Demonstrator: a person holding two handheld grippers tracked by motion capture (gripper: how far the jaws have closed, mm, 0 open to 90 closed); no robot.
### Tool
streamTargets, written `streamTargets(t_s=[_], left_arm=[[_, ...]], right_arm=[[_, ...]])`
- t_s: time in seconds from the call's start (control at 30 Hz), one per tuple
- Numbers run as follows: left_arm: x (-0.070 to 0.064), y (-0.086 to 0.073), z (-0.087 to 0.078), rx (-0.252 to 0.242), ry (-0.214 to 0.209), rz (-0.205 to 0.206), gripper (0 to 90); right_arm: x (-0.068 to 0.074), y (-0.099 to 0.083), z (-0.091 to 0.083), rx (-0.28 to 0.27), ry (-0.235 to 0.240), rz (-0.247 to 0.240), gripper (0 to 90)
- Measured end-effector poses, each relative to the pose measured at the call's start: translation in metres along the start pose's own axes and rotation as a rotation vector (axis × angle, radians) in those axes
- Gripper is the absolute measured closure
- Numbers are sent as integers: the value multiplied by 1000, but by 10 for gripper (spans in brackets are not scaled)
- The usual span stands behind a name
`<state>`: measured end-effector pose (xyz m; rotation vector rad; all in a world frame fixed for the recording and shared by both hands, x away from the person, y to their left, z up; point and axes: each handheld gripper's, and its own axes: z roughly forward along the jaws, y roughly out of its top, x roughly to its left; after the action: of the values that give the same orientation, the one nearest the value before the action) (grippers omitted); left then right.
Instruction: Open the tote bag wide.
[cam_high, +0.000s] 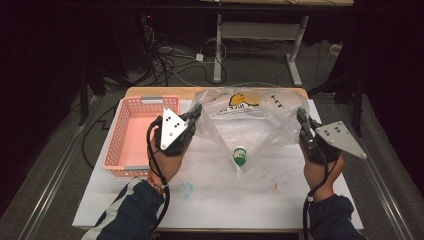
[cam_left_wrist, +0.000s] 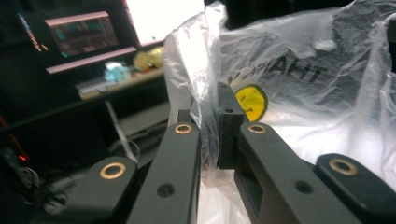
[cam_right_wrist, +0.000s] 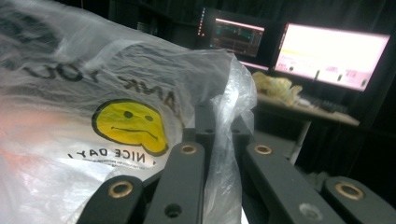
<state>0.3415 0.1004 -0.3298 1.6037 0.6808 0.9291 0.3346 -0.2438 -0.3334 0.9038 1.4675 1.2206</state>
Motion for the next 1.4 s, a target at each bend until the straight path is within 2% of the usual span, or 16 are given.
streamTargets(t_s=[0.1, 0.2, 0.5, 0.63, 0.73, 0.83, 0.93, 1.07, 1.13, 1.4], left_arm=[[-5, -6, 6, -11, 8, 5, 870], [-7, -9, 9, -21, 21, 7, 870], [-8, -6, 1, -30, 1, 21, 870], [-6, 8, -12, -59, -4, 22, 870], [-5, 23, -22, -80, -15, 26, 870], [-6, 39, -33, -104, -13, 48, 870], [-4, 49, -39, -119, -20, 38, 870], [0, 53, -42, -139, -7, 28, 870], [3, 53, -43, -142, -8, 8, 869], [7, 59, -45, -147, -2, 11, 870]], right_arm=[[13, -4, 2, -41, -37, -45, 900], [20, -9, 4, -62, -52, -57, 900], [21, -6, 1, -62, -54, -75, 900], [20, 3, -7, -83, -59, -82, 900], [17, 18, -16, -112, -54, -70, 900], [14, 34, -26, -152, -49, -62, 900], [15, 49, -34, -181, -41, -64, 900], [17, 57, -38, -188, -35, -71, 900], [16, 56, -37, -187, -37, -76, 900], [10, 58, -37, -187, -51, -63, 900]])
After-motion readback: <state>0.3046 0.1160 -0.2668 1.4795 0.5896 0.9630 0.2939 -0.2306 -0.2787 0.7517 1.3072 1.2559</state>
